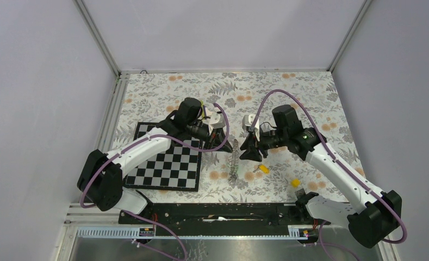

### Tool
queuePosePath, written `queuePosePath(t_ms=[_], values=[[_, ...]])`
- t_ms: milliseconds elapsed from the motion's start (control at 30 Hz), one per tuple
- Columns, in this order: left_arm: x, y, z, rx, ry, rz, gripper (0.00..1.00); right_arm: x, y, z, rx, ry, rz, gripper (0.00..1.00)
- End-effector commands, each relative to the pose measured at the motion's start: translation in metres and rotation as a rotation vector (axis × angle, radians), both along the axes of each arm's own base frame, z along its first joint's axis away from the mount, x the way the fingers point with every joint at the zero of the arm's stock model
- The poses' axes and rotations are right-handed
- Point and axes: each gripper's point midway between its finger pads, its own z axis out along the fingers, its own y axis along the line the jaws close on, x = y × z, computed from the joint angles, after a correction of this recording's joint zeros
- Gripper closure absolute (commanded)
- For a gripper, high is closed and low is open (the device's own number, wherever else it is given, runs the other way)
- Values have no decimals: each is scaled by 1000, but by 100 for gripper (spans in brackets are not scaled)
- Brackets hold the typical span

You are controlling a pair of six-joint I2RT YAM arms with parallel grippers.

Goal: Put the keys on the keyring

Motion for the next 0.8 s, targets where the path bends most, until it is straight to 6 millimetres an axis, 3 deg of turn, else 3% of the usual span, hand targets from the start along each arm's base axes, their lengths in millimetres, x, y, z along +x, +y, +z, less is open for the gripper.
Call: queuePosePath(t_ms=[0, 433, 767], values=[[0, -2, 17, -71, -66, -36, 100, -5, 2, 17, 24, -34, 31, 52], [6, -4, 16, -62, -61, -12, 100, -22, 10, -1, 60, 114, 104, 52], [2, -4, 18, -69, -53, -27, 100, -9, 13, -14, 37, 114, 58, 53]])
